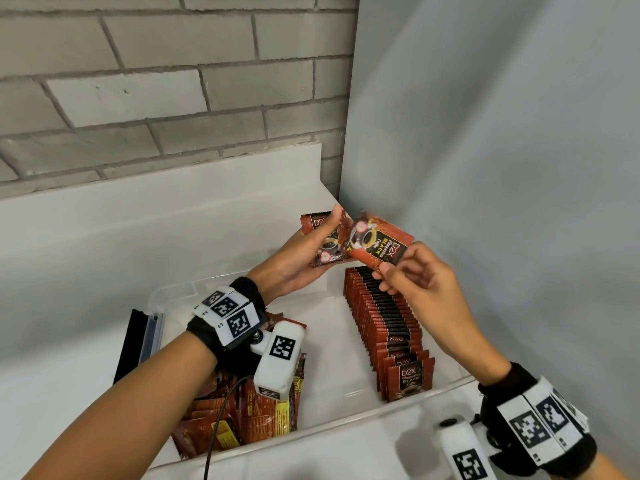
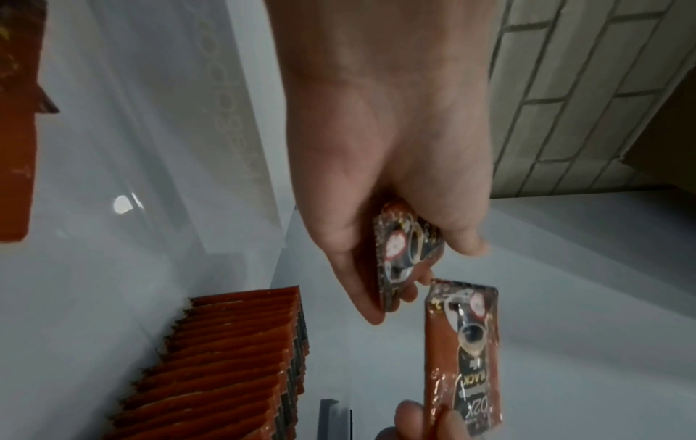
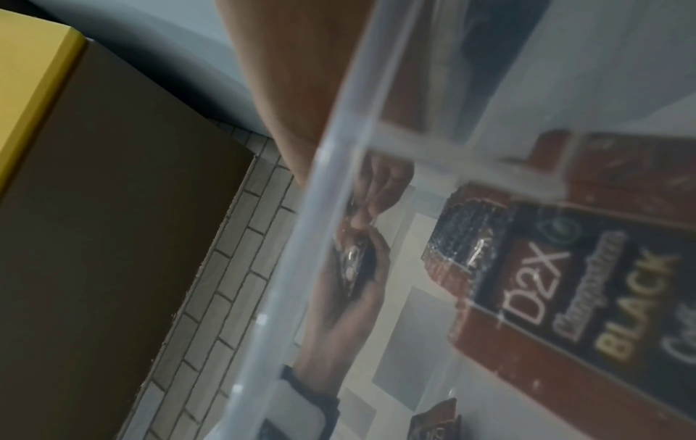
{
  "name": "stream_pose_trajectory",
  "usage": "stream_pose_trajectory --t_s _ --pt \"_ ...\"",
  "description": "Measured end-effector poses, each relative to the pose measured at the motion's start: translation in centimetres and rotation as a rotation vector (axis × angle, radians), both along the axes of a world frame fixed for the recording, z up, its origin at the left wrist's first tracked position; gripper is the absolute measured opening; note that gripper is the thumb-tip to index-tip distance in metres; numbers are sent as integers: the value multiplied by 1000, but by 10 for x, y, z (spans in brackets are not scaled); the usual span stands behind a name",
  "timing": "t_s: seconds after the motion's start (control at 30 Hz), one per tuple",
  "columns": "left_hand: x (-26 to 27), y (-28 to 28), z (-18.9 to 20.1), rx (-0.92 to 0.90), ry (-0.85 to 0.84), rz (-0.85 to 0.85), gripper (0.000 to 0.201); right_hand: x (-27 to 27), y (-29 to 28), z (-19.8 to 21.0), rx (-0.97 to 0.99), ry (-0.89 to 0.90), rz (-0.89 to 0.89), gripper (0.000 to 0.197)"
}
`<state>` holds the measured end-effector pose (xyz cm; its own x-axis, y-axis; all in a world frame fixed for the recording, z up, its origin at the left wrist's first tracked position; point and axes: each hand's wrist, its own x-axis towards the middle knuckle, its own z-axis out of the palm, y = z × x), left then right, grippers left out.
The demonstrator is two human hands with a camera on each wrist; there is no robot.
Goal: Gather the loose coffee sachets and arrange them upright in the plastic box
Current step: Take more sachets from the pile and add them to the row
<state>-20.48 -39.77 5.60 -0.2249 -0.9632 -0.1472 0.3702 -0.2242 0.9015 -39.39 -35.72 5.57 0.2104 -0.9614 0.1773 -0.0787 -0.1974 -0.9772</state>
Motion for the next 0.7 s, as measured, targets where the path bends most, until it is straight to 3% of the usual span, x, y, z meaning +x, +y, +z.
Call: stream_pose_trajectory --t_s 0.23,0.43,0.53,0.7 --pt "0 1 1 34 94 -5 35 -35 13 20 -26 157 202 16" --pt "-1 1 4 61 136 -32 19 -79 15 20 -306 682 320 33" --pt "1 2 4 71 172 -57 22 -84 21 15 -406 863 336 23" --pt "2 2 3 67 208 -51 21 -77 27 5 -505 957 359 6"
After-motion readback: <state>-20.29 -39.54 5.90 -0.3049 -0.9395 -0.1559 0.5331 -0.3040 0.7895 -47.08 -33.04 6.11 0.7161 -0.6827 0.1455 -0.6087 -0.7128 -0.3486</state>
